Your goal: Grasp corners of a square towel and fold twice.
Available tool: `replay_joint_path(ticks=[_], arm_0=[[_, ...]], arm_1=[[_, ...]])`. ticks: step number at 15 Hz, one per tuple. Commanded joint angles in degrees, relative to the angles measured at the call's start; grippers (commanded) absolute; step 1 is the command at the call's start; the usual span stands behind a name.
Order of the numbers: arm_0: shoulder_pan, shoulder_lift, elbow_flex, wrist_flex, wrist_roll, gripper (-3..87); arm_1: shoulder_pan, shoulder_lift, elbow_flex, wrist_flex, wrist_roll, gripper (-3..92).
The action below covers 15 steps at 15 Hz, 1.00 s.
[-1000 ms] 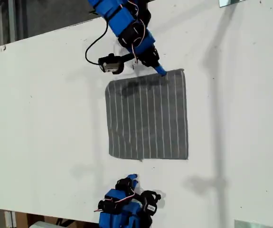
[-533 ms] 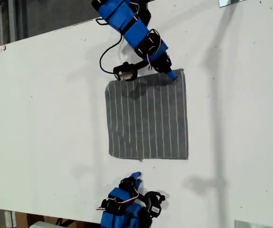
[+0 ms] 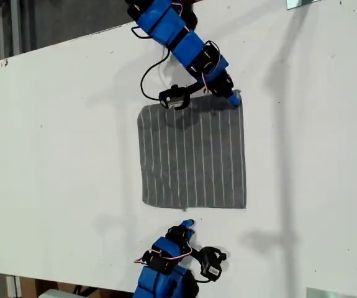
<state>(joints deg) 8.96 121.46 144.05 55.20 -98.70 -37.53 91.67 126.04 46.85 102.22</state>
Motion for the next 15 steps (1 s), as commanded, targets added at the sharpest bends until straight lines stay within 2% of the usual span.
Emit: replay_joint_path(ticks=[1,4,5,6,7,9,12,13,15], arm_0=[[2.02,-0.09,-2.72,-1.41,-1.49,12.0],[2.64,-0.26,-2.72,-1.49,-2.11,12.0],[3.16,-0.26,-2.72,-1.49,-2.64,12.0],[3.78,-0.26,-2.81,-1.49,-3.16,12.0],[4.22,-0.26,-2.99,-1.05,-3.60,12.0],[4.48,-0.70,-6.15,2.29,-3.25,12.0],[6.06,-9.05,-24.43,15.73,-0.88,12.0],[7.47,-14.15,-31.46,17.84,-0.09,12.0],[10.46,-25.14,-39.20,14.33,0.44,12.3]], arm_1=[[-0.35,-3.25,-4.48,-4.04,-0.53,28.0],[0.70,-10.20,-11.60,-3.78,-4.04,24.1],[1.05,-11.07,-12.74,-3.08,-4.31,16.8],[1.58,-11.43,-12.92,-2.81,-4.48,5.0],[2.02,-11.43,-12.74,-2.81,-4.75,-0.1],[2.37,-11.51,-13.01,-2.29,-5.36,-0.1],[2.55,-11.43,-13.10,-1.67,-5.36,-0.1],[2.55,-11.34,-13.18,-1.49,-5.36,-0.1],[2.37,-11.34,-13.27,-0.88,-5.01,-0.1]])
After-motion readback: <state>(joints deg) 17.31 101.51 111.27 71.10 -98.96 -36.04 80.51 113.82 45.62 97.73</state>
